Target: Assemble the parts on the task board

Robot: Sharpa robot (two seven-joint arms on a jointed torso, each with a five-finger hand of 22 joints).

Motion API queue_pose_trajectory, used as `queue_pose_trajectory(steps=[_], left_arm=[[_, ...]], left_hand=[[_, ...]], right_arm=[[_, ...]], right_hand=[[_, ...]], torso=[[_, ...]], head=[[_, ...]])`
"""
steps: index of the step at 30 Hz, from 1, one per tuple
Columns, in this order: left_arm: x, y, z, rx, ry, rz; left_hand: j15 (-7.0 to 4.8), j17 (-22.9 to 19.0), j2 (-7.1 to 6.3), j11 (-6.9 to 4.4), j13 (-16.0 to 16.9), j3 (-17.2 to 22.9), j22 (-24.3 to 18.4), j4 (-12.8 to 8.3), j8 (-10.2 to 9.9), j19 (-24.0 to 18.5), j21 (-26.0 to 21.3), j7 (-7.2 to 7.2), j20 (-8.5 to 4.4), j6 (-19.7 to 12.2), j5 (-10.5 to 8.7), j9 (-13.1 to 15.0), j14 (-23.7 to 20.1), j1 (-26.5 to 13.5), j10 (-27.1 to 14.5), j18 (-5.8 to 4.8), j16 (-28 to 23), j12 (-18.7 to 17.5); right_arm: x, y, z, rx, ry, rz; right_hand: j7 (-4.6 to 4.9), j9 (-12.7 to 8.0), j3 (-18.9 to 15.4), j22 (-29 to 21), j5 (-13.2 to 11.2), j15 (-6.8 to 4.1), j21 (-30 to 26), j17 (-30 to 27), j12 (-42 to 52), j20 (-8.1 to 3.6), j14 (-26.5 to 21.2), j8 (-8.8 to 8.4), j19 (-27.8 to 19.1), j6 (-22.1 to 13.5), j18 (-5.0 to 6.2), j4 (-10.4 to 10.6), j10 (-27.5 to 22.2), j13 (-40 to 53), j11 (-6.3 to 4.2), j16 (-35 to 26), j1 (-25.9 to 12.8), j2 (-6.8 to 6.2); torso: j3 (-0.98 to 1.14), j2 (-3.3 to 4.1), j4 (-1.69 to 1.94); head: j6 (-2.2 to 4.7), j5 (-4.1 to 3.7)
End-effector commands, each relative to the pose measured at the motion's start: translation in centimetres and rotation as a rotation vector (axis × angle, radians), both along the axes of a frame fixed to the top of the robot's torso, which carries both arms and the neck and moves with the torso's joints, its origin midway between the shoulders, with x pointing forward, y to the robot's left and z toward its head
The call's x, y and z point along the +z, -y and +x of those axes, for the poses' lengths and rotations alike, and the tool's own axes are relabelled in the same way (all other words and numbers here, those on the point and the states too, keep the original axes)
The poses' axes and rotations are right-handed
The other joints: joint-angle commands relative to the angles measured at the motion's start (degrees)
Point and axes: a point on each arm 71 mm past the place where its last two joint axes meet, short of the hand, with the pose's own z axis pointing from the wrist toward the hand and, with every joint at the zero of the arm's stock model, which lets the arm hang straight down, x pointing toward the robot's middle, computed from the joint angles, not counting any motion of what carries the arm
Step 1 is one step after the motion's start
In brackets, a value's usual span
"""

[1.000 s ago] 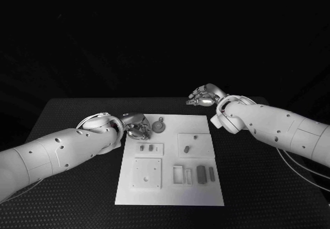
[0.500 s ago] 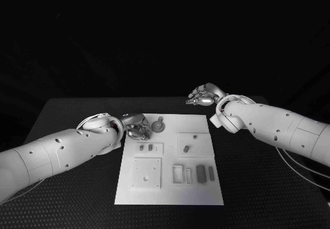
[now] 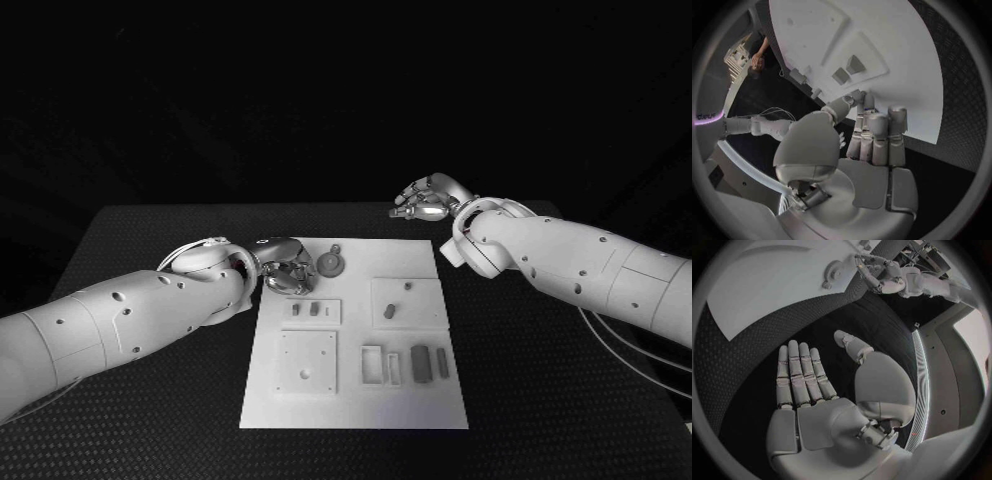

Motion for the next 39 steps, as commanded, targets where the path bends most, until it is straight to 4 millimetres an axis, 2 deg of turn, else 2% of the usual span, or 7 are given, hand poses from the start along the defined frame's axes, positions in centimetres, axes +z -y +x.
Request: queue_pose_trajectory(steps=[1, 7, 12, 19, 20, 39], left_arm=[[-1.0, 0.1, -0.4, -0.029, -0.021, 0.039], [-0.9, 0.2, -0.3, -0.018, -0.017, 0.017], [-0.8, -0.1, -0.3, -0.009, -0.018, 0.001], [-0.7, -0.4, -0.2, 0.002, -0.007, -0.008], [-0.7, -0.4, -0.2, 0.002, -0.005, -0.009], [-0.8, -1.4, 0.1, 0.035, 0.007, -0.023]], left_hand=[[-0.40, -0.07, 0.38, -0.12, -0.07, 0.32, 0.82, -0.09, 0.27, -0.06, -0.02, -0.01, -0.29, 0.33, 0.34, 0.08, 0.10, -0.06, 0.39, 6.40, 0.19, 0.10], [-0.29, -0.11, 0.30, 0.01, -0.16, 0.30, 0.84, 0.03, -0.15, -0.20, -0.06, 0.27, -0.33, -0.34, 0.08, -0.13, 0.03, -0.16, 0.12, 6.25, 0.28, -0.23], [-0.30, -0.25, -0.60, -0.01, -0.12, 0.06, 0.85, -0.04, -2.08, -0.29, -0.07, 1.65, -0.45, -3.84, -0.86, -1.03, -0.13, -0.06, 0.31, 6.09, 0.33, -0.40], [-0.29, -0.27, -0.74, 0.00, -0.12, 0.04, 0.85, -0.07, -2.25, -0.30, -0.07, 1.77, -0.46, -4.15, -0.91, -1.12, -0.14, 0.00, 0.30, 6.08, 0.33, -0.44], [-0.32, -0.30, -2.03, -0.03, -0.10, -0.09, 0.85, -0.25, -3.89, -0.32, -0.08, 1.53, -0.50, -7.20, -1.12, -1.86, -0.17, 0.48, 0.36, 6.10, 0.35, -0.47], [-0.47, -0.44, -2.72, -0.19, 0.06, -0.30, 0.81, -0.22, -4.42, -0.25, -0.10, 1.41, -0.58, -8.52, -1.17, -2.21, -0.18, 1.22, 0.83, 5.98, 0.40, -0.39]], right_arm=[[0.0, -0.2, -0.1, 0.016, 0.002, -0.001], [0.0, -0.2, 0.0, 0.016, 0.001, -0.001], [0.0, -0.1, 0.0, 0.015, 0.002, -0.001], [0.0, -0.1, 0.0, 0.014, 0.002, -0.001], [0.0, -0.1, 0.0, 0.014, 0.002, -0.001], [0.0, 0.2, -0.2, 0.024, -0.003, -0.003]], right_hand=[[0.68, -0.10, -0.34, 0.10, 0.26, 0.08, -0.20, -0.09, 0.01, 0.15, -0.38, 0.23, -0.22, -0.28, 0.53, -0.02, -0.12, -0.10, 0.16, 0.00, 0.17, -0.28], [0.67, -0.11, -0.34, 0.11, 0.25, 0.08, -0.21, -0.10, 0.01, 0.15, -0.38, 0.23, -0.21, -0.28, 0.54, -0.02, -0.12, -0.12, 0.16, 0.00, 0.17, -0.29], [0.67, -0.11, -0.35, 0.12, 0.25, 0.08, -0.22, -0.10, 0.01, 0.15, -0.39, 0.23, -0.21, -0.29, 0.54, -0.03, -0.12, -0.13, 0.16, 0.00, 0.18, -0.30], [0.67, -0.11, -0.35, 0.13, 0.25, 0.08, -0.23, -0.10, 0.01, 0.15, -0.39, 0.23, -0.21, -0.29, 0.54, -0.03, -0.12, -0.13, 0.16, 0.00, 0.18, -0.30], [0.67, -0.12, -0.35, 0.13, 0.25, 0.08, -0.23, -0.10, 0.01, 0.15, -0.39, 0.23, -0.21, -0.29, 0.54, -0.04, -0.13, -0.13, 0.16, 0.00, 0.19, -0.31], [0.66, -0.15, -0.33, 0.18, 0.24, 0.09, -0.29, -0.12, 0.02, 0.15, -0.43, 0.24, -0.23, -0.33, 0.56, -0.13, -0.16, -0.19, 0.17, 0.00, 0.30, -0.33]], torso=[[-0.05, 0.00, 0.05], [-0.04, 0.00, -0.01], [-0.07, 0.01, -0.04], [-0.05, 0.01, -0.03], [-0.05, 0.01, -0.03], [-0.06, 0.01, 0.00]], head=[[0.07, 0.02], [0.17, 0.09], [0.20, 0.11], [0.22, 0.01], [0.22, 0.01], [0.35, -0.22]])
